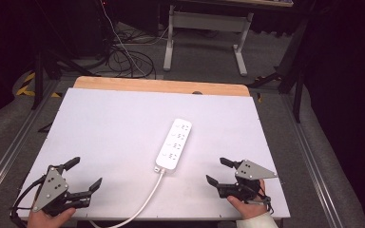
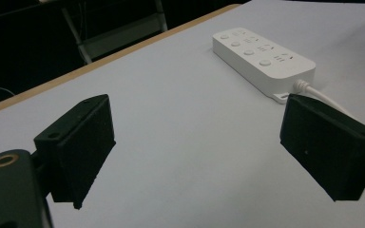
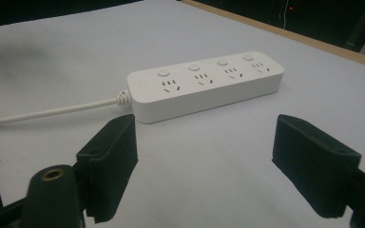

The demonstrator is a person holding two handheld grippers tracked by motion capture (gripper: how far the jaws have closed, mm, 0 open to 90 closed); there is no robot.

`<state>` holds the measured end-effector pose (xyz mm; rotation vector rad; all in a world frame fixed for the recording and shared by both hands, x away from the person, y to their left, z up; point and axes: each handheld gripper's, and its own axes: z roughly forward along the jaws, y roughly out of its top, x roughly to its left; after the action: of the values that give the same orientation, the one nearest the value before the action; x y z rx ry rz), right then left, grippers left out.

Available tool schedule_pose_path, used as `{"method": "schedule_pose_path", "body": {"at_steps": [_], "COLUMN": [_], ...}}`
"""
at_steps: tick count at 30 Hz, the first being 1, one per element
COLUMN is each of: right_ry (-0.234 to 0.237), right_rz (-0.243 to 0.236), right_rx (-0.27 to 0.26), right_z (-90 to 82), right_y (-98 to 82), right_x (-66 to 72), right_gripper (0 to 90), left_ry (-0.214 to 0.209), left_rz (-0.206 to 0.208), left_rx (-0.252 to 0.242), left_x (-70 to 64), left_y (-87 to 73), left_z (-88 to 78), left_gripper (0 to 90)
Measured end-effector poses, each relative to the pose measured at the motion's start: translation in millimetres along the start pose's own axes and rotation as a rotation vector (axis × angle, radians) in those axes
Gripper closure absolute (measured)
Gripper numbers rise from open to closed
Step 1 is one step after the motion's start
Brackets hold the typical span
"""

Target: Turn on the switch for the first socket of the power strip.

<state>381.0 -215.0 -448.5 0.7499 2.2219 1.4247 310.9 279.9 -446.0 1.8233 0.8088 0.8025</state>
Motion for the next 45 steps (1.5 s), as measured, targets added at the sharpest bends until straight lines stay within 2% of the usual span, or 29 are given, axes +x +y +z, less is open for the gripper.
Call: {"method": "schedule_pose_path", "body": {"at_steps": [1, 2, 6, 9, 10, 16, 22, 32, 45], "right_ry": [0.000, -0.001, -0.003, 0.000, -0.003, 0.008, 0.025, 0.055, 0.085], "right_rz": [0.000, -0.009, -0.013, -0.014, -0.030, -0.044, -0.061, -0.075, -0.107], "right_rx": [0.000, 0.006, 0.008, 0.009, 0.015, 0.035, 0.047, 0.075, 0.081], "right_z": [0.0, 0.2, 0.7, 2.2, 2.7, 7.2, 22.3, 43.3, 62.8], "right_y": [0.0, 1.3, 4.6, 9.8, 14.6, 28.4, 48.2, 65.2, 88.3], "right_x": [0.0, 0.5, 1.4, 1.7, 2.0, 1.9, 3.9, 6.8, 13.6], "right_gripper": [24.0, 24.0, 24.0, 24.0, 24.0, 24.5, 25.2, 25.4, 25.5], "left_ry": [-0.006, -0.021, -0.034, -0.021, -0.020, -0.014, -0.015, -0.016, -0.016], "left_rz": [-0.002, -0.027, -0.051, -0.032, -0.030, -0.028, -0.020, -0.018, -0.021], "left_rx": [0.008, 0.024, 0.018, 0.020, 0.021, 0.021, 0.023, 0.026, 0.026], "left_x": [1.8, 3.4, 4.4, 4.6, 4.3, 4.3, 3.8, 3.9, 3.8], "left_y": [0.5, 1.7, 2.2, 2.3, 2.2, 1.5, 1.4, 1.2, 0.9], "left_z": [-0.7, -1.3, -2.0, -2.4, -2.4, -1.7, -1.8, -1.3, -1.0], "left_gripper": [12.2, 12.3, 12.3, 12.3, 12.3, 12.3, 12.3, 12.3, 12.3]}}
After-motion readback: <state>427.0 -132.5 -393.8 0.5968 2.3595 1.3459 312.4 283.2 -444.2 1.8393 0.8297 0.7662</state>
